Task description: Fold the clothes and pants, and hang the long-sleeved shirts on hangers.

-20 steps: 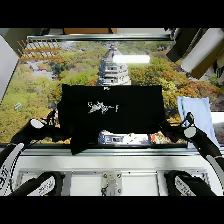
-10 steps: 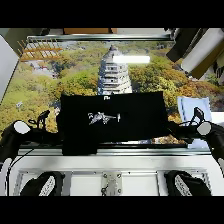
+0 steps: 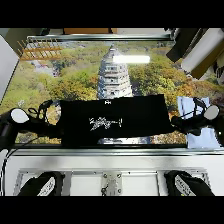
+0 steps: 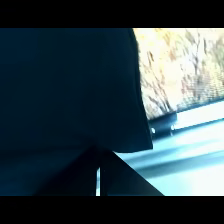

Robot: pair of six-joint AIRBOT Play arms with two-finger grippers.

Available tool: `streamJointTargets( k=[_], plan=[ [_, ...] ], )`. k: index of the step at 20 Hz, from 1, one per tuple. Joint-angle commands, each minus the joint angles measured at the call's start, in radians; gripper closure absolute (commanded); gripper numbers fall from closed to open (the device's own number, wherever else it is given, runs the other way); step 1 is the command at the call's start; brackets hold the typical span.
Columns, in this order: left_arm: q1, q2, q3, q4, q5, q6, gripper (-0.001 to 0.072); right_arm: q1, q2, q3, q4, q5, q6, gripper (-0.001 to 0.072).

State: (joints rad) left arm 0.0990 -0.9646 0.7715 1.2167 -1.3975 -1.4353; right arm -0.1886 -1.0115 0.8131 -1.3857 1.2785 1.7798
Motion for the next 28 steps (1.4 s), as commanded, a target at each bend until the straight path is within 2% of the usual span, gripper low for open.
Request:
streamJointTargets(
  k=[1,10,13,14,15,16,17,19,23,24,25,28],
  plan=[
    [0.019,-0.166,0.165,0.021,0.014,0.027,0.0699,0.056,-0.163,0.167,-0.007,0.014,-0.004,0.0704],
    [0.015,-0.584,0.566,0.018,0.043,0.044,0.0699,0.093,-0.571,0.591,-0.001,0.002,0.015,0.0703],
    [0.014,-0.702,0.682,0.007,0.045,0.035,0.0698,0.099,-0.627,0.622,0.040,-0.102,0.015,0.0687],
    [0.014,-0.733,0.715,-0.024,0.047,0.032,0.0646,0.098,-0.635,0.622,0.073,-0.162,0.014,0.0590],
    [0.018,-0.758,0.742,-0.071,0.058,0.032,0.0312,0.098,-0.637,0.623,0.105,-0.223,0.014,0.0320],
    [0.019,-0.774,0.768,-0.114,0.075,0.032,0.0133,0.098,-0.636,0.624,0.139,-0.286,0.011,0.0079],
    [0.019,-0.784,0.797,-0.143,0.089,0.031,0.0159,0.097,-0.634,0.626,0.187,-0.330,-0.016,0.0062],
    [0.014,-0.784,0.848,-0.147,0.097,0.021,0.0160,0.080,-0.622,0.626,0.259,-0.351,-0.111,0.0062],
    [-0.021,-0.723,0.821,-0.146,0.104,0.022,0.0164,-0.030,-0.618,0.605,0.265,-0.160,-0.335,0.0062],
    [-0.037,-0.701,0.789,-0.146,0.120,0.022,0.0401,-0.066,-0.618,0.588,0.264,-0.130,-0.365,0.0062],
    [-0.057,-0.680,0.751,-0.146,0.138,0.023,0.0704,-0.108,-0.618,0.566,0.265,-0.111,-0.387,0.0062],
    [-0.130,-0.636,0.657,-0.147,0.177,0.022,0.0698,-0.209,-0.636,0.503,0.290,-0.091,-0.444,0.0062]
  ],
)
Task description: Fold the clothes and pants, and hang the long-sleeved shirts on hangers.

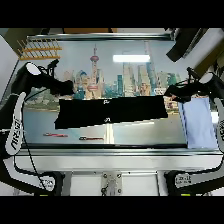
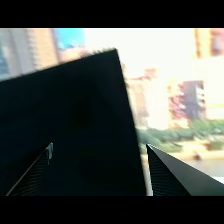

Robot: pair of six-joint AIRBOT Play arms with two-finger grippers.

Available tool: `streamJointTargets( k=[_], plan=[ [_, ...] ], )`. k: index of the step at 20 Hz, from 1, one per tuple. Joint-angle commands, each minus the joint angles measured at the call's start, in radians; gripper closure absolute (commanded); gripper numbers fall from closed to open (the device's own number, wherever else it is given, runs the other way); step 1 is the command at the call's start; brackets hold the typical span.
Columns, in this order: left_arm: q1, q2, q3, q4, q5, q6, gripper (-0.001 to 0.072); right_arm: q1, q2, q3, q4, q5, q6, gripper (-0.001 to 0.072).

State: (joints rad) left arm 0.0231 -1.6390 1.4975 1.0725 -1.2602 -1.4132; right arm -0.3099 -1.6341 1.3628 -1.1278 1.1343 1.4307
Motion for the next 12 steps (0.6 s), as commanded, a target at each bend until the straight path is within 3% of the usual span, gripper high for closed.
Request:
streamJointTargets(
  k=[1,5,12],
  plan=[
    [-0.085,0.040,-0.087,-0.003,0.038,0.000,0.0698,-0.109,-0.033,-0.054,0.075,0.072,-0.132,0.0062],
    [-0.201,0.039,-0.135,-0.003,0.060,0.000,0.0698,-0.108,-0.130,-0.054,0.241,0.124,-0.259,0.0064],
    [-0.328,0.032,-0.140,-0.003,0.153,-0.001,0.0698,-0.005,-0.232,-0.056,0.366,0.119,-0.284,0.0076]
  ],
)
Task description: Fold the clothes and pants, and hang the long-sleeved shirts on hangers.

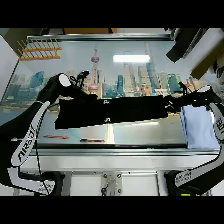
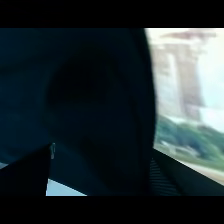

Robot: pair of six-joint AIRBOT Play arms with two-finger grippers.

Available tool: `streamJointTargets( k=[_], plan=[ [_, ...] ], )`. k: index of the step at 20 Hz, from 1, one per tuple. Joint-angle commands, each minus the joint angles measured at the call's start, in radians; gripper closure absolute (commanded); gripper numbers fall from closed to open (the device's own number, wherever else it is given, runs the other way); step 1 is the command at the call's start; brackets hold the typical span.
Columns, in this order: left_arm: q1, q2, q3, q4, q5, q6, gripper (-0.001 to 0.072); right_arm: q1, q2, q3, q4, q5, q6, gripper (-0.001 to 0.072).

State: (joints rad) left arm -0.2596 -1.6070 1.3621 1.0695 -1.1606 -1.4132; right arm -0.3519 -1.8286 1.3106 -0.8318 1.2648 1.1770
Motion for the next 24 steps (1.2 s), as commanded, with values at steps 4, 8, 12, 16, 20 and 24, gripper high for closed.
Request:
streamJointTargets(
  k=[4,8,12,16,20,24],
  plan=[
    [-0.084,-0.001,-0.004,0.001,0.118,-0.006,0.0698,0.074,-0.040,-0.004,0.095,-0.047,-0.029,0.0525],
    [-0.116,-0.014,-0.003,0.001,0.179,-0.051,0.0698,0.062,0.018,-0.003,0.070,-0.038,-0.024,0.0703],
    [-0.170,-0.122,0.064,0.000,0.203,-0.080,0.0699,0.066,0.162,0.057,-0.154,0.047,0.095,0.0703],
    [-0.243,-0.288,0.240,0.000,0.160,-0.109,0.0699,0.110,0.282,0.166,-0.318,0.179,0.206,0.0703],
    [-0.301,-0.437,0.399,0.000,0.087,-0.113,0.0698,0.179,0.331,0.302,-0.365,0.287,0.249,0.0703],
    [-0.331,-0.525,0.521,0.001,0.041,-0.113,0.0698,0.252,0.332,0.439,-0.365,0.336,0.294,0.0703]
  ],
)
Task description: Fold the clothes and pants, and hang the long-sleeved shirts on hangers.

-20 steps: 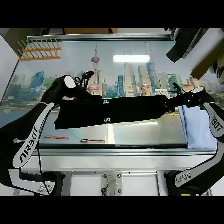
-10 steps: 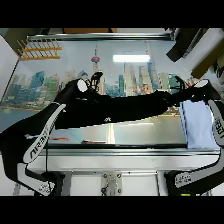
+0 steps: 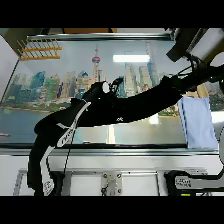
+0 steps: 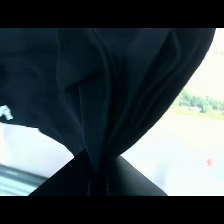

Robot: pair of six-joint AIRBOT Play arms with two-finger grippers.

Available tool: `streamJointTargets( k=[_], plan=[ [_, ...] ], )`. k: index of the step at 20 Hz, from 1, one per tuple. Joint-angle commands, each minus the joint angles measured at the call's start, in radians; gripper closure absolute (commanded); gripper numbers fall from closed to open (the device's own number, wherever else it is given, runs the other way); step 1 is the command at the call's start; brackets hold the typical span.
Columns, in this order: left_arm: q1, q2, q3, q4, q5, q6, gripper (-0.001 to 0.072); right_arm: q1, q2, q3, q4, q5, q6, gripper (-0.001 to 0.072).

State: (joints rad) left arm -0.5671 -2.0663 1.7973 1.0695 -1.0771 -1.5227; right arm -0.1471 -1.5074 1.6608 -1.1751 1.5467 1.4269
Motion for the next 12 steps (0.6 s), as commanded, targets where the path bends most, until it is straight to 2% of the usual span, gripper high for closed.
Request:
streamJointTargets(
  k=[1,12],
  plan=[
    [-0.024,-0.076,0.101,0.000,-0.047,-0.004,0.0698,0.067,0.011,0.117,-0.022,0.058,0.045,0.0703],
    [0.008,-0.041,0.124,0.004,-0.084,-0.004,0.0698,0.242,0.010,0.214,-0.021,0.052,0.105,0.0703]
  ],
)
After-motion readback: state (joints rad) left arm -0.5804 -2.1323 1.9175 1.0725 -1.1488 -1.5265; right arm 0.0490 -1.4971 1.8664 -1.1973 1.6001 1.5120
